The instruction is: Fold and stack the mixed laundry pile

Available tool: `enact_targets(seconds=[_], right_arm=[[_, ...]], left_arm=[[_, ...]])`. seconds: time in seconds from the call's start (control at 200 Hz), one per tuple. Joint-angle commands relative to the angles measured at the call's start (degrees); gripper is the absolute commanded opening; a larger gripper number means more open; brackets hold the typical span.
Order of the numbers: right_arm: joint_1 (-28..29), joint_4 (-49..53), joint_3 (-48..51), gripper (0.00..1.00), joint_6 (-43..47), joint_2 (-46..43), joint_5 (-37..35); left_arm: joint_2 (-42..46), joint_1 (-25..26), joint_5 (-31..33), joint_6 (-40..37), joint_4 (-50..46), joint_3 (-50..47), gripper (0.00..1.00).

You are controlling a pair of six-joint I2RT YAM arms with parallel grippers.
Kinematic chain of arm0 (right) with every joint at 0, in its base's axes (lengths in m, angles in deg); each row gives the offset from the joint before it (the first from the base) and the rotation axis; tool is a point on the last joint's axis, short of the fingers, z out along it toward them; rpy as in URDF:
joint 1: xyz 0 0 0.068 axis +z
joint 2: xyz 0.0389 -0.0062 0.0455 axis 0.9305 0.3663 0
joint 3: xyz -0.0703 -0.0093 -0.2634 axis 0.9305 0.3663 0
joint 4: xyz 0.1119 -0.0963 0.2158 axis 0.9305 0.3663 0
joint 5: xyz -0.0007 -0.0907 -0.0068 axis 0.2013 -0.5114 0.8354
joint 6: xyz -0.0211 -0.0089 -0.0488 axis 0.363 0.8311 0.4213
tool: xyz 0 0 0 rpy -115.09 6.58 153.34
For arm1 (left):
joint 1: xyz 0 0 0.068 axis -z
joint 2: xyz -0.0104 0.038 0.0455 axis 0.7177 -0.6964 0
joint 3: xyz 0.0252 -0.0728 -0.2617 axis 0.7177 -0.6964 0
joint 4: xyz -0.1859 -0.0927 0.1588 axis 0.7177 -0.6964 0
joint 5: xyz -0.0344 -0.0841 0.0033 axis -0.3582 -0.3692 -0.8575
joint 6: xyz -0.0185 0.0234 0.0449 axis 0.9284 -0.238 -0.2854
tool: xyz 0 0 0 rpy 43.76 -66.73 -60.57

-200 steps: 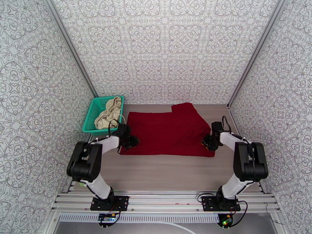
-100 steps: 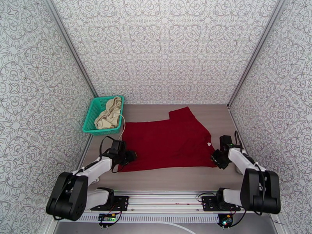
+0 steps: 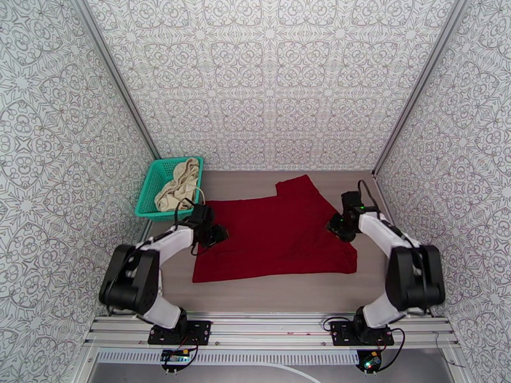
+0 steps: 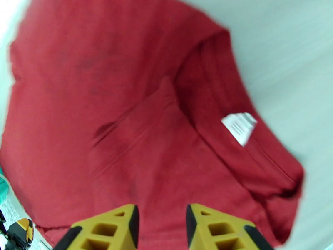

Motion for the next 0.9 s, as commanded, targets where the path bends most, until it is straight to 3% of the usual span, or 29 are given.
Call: enact_targets(seconds=[0.0, 0.275, 0.52, 0.705, 0.895], right_arm=[[-0.7, -3.1, 5.2, 0.33, -4.4, 1.6, 1.4], [-7.7, 1.8, 17.4, 0.28, -7.2, -8.4, -3.5], [-9.6, 5.2, 24.8, 0.27, -7.8, -18.4, -4.2], [-9.6, 10.4, 16.5, 0.31, -3.7, -21.9, -6.6], [-9.6, 7.4, 0.8, 0.37, 6.9, -18.0, 0.2]], left_arm=[[-1.5, 0.7, -0.3, -0.6, 2.0, -1.1, 0.40], [3.5, 0.8, -1.3, 0.1, 4.1, -11.3, 0.40], [7.8, 1.3, -3.3, 0.6, 4.3, -15.1, 0.40], [9.3, 1.3, -2.8, -1.7, -0.8, -8.8, 0.41], [4.8, -1.8, 0.4, -6.4, -6.3, 7.0, 0.47]])
